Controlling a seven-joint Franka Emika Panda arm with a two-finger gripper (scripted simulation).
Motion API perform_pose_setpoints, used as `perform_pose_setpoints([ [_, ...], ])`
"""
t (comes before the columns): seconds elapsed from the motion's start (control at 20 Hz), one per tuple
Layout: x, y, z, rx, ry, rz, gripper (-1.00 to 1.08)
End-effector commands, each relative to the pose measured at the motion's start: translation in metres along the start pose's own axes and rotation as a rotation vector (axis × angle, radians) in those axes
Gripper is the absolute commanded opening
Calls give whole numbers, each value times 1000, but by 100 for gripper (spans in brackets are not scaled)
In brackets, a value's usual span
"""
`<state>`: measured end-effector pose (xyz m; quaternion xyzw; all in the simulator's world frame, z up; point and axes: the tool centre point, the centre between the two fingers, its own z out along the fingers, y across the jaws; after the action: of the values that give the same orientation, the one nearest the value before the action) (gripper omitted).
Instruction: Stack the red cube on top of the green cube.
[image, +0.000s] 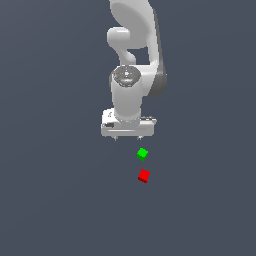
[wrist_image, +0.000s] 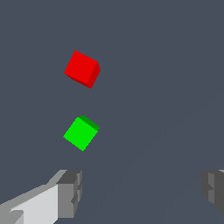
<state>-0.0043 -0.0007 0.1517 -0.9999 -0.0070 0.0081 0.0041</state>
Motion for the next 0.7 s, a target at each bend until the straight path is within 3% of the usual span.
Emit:
perform_pose_setpoints([
  [0.0, 0, 0, 0, 0, 0, 0, 100],
  [0.65, 18, -17, 15, -1, 3, 83, 100],
])
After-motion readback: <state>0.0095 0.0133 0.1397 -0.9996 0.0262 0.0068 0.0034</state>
